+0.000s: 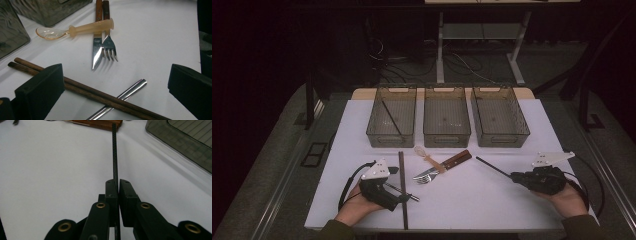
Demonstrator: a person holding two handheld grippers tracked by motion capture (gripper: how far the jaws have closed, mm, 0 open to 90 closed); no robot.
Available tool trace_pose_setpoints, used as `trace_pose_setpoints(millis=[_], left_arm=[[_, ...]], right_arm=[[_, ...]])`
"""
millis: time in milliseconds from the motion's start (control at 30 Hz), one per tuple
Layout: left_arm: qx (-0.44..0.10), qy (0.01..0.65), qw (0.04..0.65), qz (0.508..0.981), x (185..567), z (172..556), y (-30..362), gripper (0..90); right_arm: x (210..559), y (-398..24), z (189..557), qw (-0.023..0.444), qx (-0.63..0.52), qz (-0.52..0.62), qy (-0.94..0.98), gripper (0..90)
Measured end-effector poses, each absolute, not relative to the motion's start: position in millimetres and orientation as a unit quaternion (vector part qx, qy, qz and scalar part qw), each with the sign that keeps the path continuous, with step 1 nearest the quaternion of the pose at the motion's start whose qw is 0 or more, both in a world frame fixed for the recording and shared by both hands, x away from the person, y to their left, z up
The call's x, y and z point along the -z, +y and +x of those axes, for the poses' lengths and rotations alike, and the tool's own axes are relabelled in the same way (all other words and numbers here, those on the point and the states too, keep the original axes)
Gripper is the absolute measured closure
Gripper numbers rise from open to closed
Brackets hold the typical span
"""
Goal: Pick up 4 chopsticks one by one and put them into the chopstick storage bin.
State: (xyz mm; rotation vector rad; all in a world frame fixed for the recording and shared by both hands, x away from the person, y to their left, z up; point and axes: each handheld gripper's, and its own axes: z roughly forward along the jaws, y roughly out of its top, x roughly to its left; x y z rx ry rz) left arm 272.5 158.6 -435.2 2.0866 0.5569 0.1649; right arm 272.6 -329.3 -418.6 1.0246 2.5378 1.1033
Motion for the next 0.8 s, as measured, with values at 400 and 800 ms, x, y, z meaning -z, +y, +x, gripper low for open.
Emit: trace_pose_setpoints(millis=[400, 800], left_arm=[[-0.066, 0.233, 0.472, 0.848, 436, 272, 157, 0.0], [-0.065, 0.228, 0.473, 0.848, 436, 272, 157, 0.0]], right_arm=[[409, -317, 279, 0.094, -0.401, 0.335, 0.847, 85.2], [398, -299, 289, 0.091, -0.423, 0.325, 0.841, 85.2]])
